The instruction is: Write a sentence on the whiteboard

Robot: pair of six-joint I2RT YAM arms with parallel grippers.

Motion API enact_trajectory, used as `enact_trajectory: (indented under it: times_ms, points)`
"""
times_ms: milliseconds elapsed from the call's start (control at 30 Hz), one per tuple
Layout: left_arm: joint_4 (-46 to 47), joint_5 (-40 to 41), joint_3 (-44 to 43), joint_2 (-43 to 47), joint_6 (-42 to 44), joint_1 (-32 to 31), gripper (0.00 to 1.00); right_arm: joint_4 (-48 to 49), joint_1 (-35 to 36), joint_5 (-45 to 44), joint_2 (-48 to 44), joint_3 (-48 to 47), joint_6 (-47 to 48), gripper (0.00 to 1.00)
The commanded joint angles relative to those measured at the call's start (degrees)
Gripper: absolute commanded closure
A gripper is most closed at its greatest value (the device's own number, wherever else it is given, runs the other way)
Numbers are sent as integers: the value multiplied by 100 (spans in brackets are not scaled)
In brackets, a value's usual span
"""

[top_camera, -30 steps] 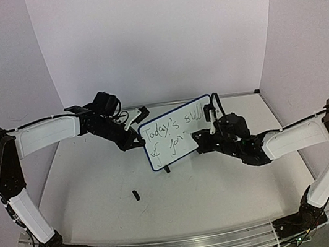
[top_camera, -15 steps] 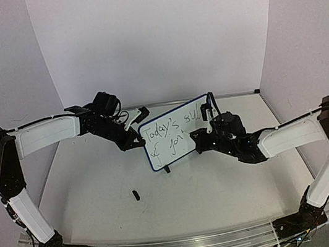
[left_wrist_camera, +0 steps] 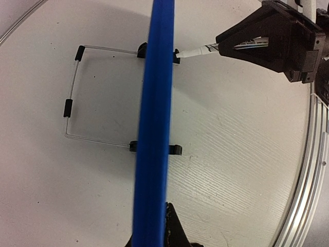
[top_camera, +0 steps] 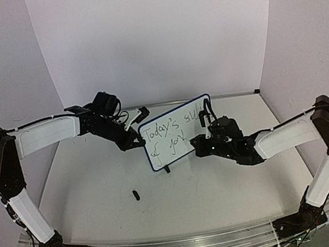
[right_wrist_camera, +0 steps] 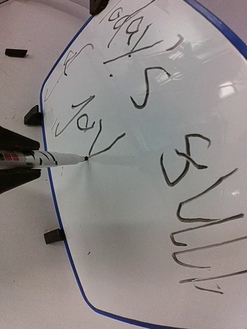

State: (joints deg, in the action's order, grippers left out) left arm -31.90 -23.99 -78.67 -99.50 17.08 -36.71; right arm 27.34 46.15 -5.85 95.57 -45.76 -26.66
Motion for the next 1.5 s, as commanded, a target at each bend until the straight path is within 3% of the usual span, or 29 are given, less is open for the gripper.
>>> enact_trajectory:
  times_ms: [0, 267, 500, 833, 1467]
  points:
    - [-450, 571, 87, -306, 226, -25, 100, -30, -28, 91, 219, -179, -84, 100]
    - [-449, 579, 86, -303, 229, -21, 100, -24, -34, 398, 338, -296, -50, 100]
    - [-448, 572, 80, -298, 228, -21, 100, -1, -30, 751, -220, -64, -208, 100]
    - [-456, 567, 83, -281, 228, -21, 100, -270, -31, -123, -570, 117, -215, 100]
    - [-449, 570, 89, -280, 227, -21, 100, -282, -36, -365, -57, -278, -5, 100]
